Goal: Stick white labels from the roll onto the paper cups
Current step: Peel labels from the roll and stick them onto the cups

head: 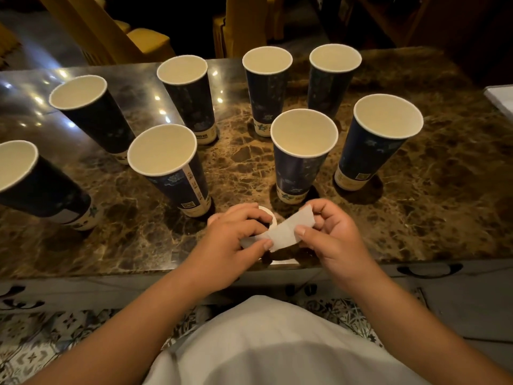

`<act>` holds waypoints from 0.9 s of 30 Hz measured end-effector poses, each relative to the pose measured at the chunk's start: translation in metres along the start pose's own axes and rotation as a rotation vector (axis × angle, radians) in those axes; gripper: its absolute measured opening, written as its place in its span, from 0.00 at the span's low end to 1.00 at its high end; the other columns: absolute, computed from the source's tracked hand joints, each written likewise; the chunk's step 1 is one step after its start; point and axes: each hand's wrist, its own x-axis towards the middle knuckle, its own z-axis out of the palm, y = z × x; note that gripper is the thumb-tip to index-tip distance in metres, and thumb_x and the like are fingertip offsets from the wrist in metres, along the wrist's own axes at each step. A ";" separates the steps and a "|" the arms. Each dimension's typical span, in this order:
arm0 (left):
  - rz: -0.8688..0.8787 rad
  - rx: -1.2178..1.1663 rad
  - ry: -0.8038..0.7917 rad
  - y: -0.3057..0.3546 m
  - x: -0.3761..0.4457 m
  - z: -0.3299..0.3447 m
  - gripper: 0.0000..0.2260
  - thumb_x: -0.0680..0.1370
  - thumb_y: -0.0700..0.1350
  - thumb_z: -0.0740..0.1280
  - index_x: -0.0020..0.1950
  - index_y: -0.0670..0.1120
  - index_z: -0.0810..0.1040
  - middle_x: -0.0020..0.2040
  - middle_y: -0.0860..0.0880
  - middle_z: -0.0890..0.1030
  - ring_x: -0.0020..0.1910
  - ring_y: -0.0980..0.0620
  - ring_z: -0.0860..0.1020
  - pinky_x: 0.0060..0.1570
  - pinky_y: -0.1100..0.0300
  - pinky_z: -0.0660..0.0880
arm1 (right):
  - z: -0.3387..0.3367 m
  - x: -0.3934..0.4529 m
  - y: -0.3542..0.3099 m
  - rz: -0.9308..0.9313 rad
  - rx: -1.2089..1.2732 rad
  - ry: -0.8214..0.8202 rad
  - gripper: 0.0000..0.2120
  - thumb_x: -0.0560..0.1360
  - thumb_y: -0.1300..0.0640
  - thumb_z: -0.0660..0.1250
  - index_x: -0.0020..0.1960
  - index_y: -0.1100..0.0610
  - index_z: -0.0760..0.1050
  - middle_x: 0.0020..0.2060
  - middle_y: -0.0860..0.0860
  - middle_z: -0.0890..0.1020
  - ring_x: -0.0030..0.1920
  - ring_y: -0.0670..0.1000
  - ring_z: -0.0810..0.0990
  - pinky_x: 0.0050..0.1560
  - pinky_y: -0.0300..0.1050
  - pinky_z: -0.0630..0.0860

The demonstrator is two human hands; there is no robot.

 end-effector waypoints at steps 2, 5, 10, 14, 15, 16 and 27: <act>-0.029 -0.104 -0.003 -0.001 -0.001 -0.003 0.05 0.76 0.43 0.69 0.50 0.50 0.83 0.59 0.60 0.78 0.68 0.64 0.68 0.69 0.56 0.65 | 0.006 0.002 -0.002 0.015 -0.003 0.048 0.14 0.74 0.71 0.66 0.53 0.54 0.73 0.42 0.50 0.85 0.45 0.49 0.85 0.39 0.39 0.81; -0.105 -0.211 0.000 0.003 -0.003 -0.004 0.08 0.76 0.39 0.69 0.48 0.52 0.82 0.58 0.62 0.79 0.66 0.69 0.68 0.63 0.73 0.64 | 0.013 0.004 -0.001 -0.002 -0.084 0.134 0.17 0.74 0.68 0.68 0.54 0.49 0.71 0.47 0.52 0.83 0.48 0.46 0.84 0.40 0.37 0.80; -0.128 -0.240 -0.012 0.003 -0.003 -0.005 0.07 0.76 0.40 0.69 0.47 0.52 0.81 0.57 0.61 0.80 0.68 0.68 0.67 0.65 0.70 0.64 | 0.013 0.001 0.008 -0.106 -0.294 0.205 0.20 0.73 0.64 0.72 0.54 0.43 0.70 0.49 0.48 0.79 0.44 0.40 0.81 0.42 0.36 0.78; -0.119 -0.261 -0.020 0.003 -0.002 -0.007 0.07 0.77 0.40 0.68 0.48 0.53 0.81 0.56 0.60 0.81 0.68 0.67 0.67 0.67 0.66 0.65 | 0.006 -0.001 0.011 -0.700 -0.928 0.293 0.13 0.72 0.57 0.72 0.55 0.57 0.78 0.54 0.48 0.73 0.52 0.46 0.73 0.52 0.34 0.72; -0.128 -0.270 -0.021 0.003 -0.002 -0.007 0.07 0.77 0.41 0.68 0.48 0.53 0.82 0.57 0.59 0.81 0.69 0.66 0.67 0.67 0.64 0.66 | 0.005 -0.001 0.011 -0.804 -1.006 0.225 0.10 0.73 0.57 0.71 0.53 0.59 0.80 0.51 0.52 0.76 0.51 0.49 0.75 0.49 0.39 0.73; -0.142 -0.276 -0.026 0.003 -0.002 -0.007 0.07 0.77 0.41 0.68 0.48 0.54 0.82 0.57 0.58 0.81 0.69 0.66 0.66 0.67 0.62 0.67 | 0.006 -0.001 0.008 -0.851 -1.040 0.145 0.08 0.74 0.57 0.71 0.51 0.60 0.81 0.48 0.53 0.80 0.48 0.51 0.76 0.47 0.41 0.74; -0.028 -0.252 -0.072 0.006 -0.002 -0.014 0.06 0.78 0.42 0.66 0.50 0.48 0.83 0.50 0.51 0.83 0.54 0.51 0.79 0.55 0.55 0.75 | 0.018 -0.002 0.007 -0.569 -0.958 -0.026 0.08 0.74 0.50 0.69 0.45 0.54 0.83 0.35 0.46 0.83 0.36 0.42 0.79 0.35 0.41 0.76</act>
